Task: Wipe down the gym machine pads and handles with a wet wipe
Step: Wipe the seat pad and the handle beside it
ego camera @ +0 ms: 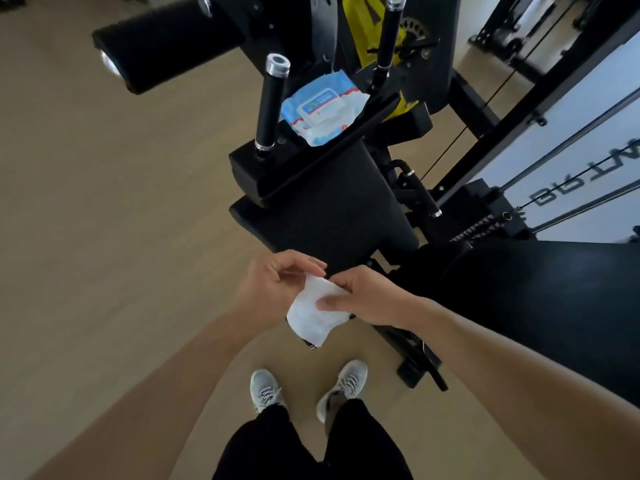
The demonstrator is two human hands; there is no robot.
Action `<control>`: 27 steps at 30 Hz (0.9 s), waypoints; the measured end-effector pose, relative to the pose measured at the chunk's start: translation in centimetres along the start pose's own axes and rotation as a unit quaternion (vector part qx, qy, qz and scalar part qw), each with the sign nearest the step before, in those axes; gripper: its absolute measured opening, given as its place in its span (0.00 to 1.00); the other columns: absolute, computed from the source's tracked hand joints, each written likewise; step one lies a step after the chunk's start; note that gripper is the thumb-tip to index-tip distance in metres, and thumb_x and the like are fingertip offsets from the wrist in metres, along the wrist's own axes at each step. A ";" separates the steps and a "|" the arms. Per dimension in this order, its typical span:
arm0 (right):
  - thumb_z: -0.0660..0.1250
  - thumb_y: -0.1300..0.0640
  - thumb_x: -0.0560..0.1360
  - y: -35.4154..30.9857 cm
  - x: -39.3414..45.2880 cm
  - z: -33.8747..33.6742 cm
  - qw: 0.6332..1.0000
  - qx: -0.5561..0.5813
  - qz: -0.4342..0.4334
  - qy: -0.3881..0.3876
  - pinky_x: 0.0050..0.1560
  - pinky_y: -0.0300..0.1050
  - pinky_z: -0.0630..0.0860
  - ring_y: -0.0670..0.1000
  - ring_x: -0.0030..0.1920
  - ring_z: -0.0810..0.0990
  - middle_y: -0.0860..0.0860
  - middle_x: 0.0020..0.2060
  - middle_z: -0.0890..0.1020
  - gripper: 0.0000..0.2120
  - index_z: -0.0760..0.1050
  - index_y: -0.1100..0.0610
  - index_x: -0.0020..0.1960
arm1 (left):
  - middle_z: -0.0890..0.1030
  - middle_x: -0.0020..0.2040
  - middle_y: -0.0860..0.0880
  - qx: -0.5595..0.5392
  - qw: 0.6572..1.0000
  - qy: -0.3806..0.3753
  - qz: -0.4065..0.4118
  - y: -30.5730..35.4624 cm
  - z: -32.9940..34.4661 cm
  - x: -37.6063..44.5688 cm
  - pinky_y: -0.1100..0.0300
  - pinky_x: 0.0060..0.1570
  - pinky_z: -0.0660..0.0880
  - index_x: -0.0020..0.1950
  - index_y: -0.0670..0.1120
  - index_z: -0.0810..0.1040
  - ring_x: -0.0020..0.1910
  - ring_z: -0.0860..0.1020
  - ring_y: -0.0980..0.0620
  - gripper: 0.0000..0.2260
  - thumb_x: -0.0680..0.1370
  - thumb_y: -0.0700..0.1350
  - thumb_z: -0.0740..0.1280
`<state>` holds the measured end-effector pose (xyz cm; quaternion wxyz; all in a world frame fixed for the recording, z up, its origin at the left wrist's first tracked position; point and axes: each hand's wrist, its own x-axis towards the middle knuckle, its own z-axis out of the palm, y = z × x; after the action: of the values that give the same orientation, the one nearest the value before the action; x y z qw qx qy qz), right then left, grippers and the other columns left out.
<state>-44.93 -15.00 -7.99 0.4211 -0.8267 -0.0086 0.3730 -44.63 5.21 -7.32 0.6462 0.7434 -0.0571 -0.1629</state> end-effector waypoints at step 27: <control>0.53 0.57 0.87 17.6 26.9 -0.7 0.941 0.042 0.075 0.328 0.74 0.56 0.68 0.57 0.77 0.66 0.53 0.77 0.68 0.23 0.61 0.45 0.80 | 0.83 0.39 0.54 0.144 0.937 0.164 -0.271 -21.6 4.5 7.7 0.55 0.49 0.79 0.43 0.55 0.81 0.42 0.82 0.57 0.14 0.81 0.38 0.65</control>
<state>-30.37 -18.04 -36.45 0.4062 -0.8829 0.2075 0.1115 -41.54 2.17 -30.22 0.4641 0.8321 0.2309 -0.1974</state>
